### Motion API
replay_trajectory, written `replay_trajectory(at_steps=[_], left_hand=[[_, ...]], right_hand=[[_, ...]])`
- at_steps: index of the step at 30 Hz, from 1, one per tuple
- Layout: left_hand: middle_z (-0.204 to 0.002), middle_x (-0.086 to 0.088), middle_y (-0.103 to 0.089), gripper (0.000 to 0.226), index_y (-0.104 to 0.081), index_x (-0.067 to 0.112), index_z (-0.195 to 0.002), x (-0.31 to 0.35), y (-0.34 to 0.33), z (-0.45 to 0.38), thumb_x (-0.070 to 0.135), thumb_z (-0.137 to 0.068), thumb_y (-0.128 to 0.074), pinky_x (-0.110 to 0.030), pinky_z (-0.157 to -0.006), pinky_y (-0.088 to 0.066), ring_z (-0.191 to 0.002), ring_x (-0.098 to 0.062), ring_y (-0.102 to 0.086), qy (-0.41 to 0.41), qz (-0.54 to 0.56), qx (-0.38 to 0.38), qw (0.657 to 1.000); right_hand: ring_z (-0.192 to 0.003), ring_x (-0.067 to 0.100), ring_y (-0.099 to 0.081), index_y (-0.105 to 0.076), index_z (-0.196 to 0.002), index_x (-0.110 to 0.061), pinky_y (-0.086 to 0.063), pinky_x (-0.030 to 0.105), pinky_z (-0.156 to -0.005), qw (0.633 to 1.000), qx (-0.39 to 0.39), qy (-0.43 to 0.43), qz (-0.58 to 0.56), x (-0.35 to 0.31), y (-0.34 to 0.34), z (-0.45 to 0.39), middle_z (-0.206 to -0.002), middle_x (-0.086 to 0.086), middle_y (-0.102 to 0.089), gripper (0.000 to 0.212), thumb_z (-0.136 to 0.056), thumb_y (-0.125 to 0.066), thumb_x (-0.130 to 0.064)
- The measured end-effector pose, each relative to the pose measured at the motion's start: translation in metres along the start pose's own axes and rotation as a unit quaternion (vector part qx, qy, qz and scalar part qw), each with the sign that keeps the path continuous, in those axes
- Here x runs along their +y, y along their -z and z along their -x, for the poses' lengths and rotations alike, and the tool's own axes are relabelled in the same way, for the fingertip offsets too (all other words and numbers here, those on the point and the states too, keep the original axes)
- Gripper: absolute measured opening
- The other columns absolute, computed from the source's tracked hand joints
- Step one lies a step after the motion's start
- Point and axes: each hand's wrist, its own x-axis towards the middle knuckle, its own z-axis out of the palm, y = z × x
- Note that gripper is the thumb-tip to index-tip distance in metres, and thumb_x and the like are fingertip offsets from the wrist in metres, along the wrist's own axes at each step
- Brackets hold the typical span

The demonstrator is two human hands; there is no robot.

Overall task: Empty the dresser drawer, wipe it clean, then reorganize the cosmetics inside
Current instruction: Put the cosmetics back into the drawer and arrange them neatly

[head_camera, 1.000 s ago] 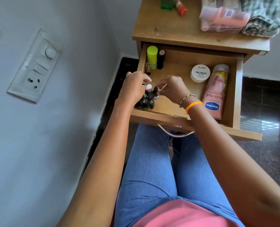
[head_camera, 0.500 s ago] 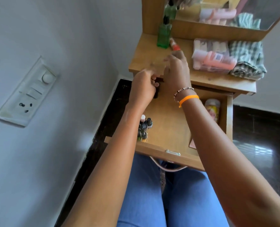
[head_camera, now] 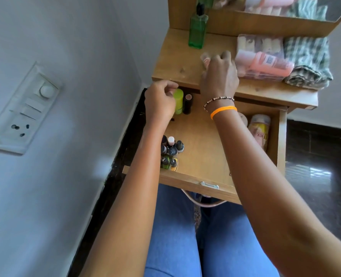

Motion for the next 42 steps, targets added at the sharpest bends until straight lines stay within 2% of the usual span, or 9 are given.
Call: replay_trajectory(at_steps=[6, 11, 13, 17, 24, 28, 38, 40, 42], left_hand=[[-0.091, 0.004, -0.067, 0.025, -0.071, 0.019, -0.091, -0.013, 0.008, 0.012, 0.002, -0.09, -0.053, -0.009, -0.059, -0.039, -0.073, -0.006, -0.06, 0.012, 0.006, -0.012, 1.0], [-0.081, 0.006, -0.062, 0.025, -0.07, 0.017, -0.092, -0.025, 0.01, 0.019, 0.001, -0.089, -0.052, -0.002, -0.053, -0.037, -0.065, -0.002, -0.056, 0.014, -0.016, -0.021, 1.0], [-0.079, 0.005, -0.062, 0.023, -0.07, 0.015, -0.094, -0.026, 0.009, 0.022, 0.001, -0.089, -0.052, -0.005, -0.054, -0.037, -0.065, -0.002, -0.055, 0.014, -0.032, -0.028, 0.999], [-0.079, 0.001, -0.065, 0.021, -0.068, 0.012, -0.1, -0.029, 0.003, 0.028, 0.002, -0.09, -0.053, -0.014, -0.06, -0.042, -0.072, -0.004, -0.062, 0.011, -0.068, -0.05, 0.996], [-0.078, 0.004, -0.066, 0.027, -0.066, 0.015, -0.109, -0.032, 0.0, 0.029, 0.004, -0.084, -0.065, -0.023, -0.072, -0.047, -0.077, -0.011, -0.063, 0.005, -0.09, -0.063, 0.994], [-0.08, 0.003, -0.068, 0.029, -0.067, 0.015, -0.11, -0.031, 0.0, 0.028, 0.009, -0.082, -0.07, -0.022, -0.071, -0.046, -0.075, -0.011, -0.062, -0.002, -0.098, -0.067, 0.993], [-0.081, 0.008, -0.063, 0.032, -0.064, 0.018, -0.114, -0.026, 0.002, 0.031, 0.013, -0.083, -0.07, -0.02, -0.061, -0.04, -0.076, -0.009, -0.059, 0.001, -0.11, -0.062, 0.992], [-0.082, 0.007, -0.064, 0.033, -0.064, 0.018, -0.116, -0.024, 0.003, 0.031, 0.015, -0.083, -0.07, -0.022, -0.066, -0.044, -0.077, -0.009, -0.06, 0.002, -0.106, -0.063, 0.992], [-0.082, 0.006, -0.065, 0.033, -0.063, 0.018, -0.116, -0.023, 0.003, 0.032, 0.017, -0.084, -0.07, -0.024, -0.07, -0.047, -0.077, -0.009, -0.06, 0.0, -0.096, -0.061, 0.994]], right_hand=[[-0.106, 0.035, -0.052, -0.051, -0.114, -0.006, -0.039, 0.037, -0.078, 0.992, -0.007, -0.01, -0.129, 0.007, 0.017, 0.066, -0.116, 0.014, -0.053, 0.023, -0.094, -0.045, -0.013], [-0.094, 0.025, -0.055, -0.065, -0.097, -0.008, -0.032, 0.026, -0.071, 0.962, -0.131, -0.029, -0.238, 0.022, -0.016, 0.088, -0.101, 0.01, -0.057, 0.014, -0.085, -0.058, -0.011], [-0.085, 0.02, -0.055, -0.067, -0.09, -0.009, -0.034, 0.024, -0.07, 0.947, -0.16, -0.053, -0.273, 0.026, -0.029, 0.085, -0.092, 0.008, -0.059, 0.013, -0.077, -0.068, -0.011], [-0.076, 0.017, -0.053, -0.068, -0.085, -0.003, -0.033, 0.023, -0.065, 0.946, -0.17, -0.055, -0.272, 0.03, -0.053, 0.081, -0.081, 0.009, -0.063, 0.013, -0.08, -0.069, -0.016], [-0.074, 0.011, -0.053, -0.071, -0.087, -0.004, -0.033, 0.015, -0.054, 0.95, -0.176, -0.066, -0.251, 0.026, -0.081, 0.077, -0.087, 0.012, -0.072, 0.011, -0.078, -0.068, -0.01], [-0.081, 0.023, -0.065, -0.072, -0.092, -0.004, -0.039, 0.019, -0.067, 0.949, -0.171, -0.062, -0.258, 0.018, -0.086, 0.076, -0.09, 0.013, -0.072, 0.017, -0.076, -0.067, -0.003], [-0.089, 0.025, -0.067, -0.071, -0.096, -0.006, -0.053, 0.035, -0.083, 0.955, -0.151, -0.078, -0.244, 0.024, -0.08, 0.079, -0.095, 0.012, -0.071, 0.025, -0.071, -0.072, -0.006], [-0.085, 0.02, -0.066, -0.069, -0.095, -0.007, -0.051, 0.027, -0.079, 0.961, -0.135, -0.068, -0.231, 0.031, -0.073, 0.08, -0.097, 0.01, -0.069, 0.025, -0.07, -0.073, -0.007], [-0.07, 0.008, -0.058, -0.069, -0.086, -0.009, -0.041, 0.01, -0.064, 0.968, -0.098, -0.037, -0.227, 0.034, -0.058, 0.078, -0.09, 0.005, -0.067, 0.015, -0.071, -0.072, -0.009]])
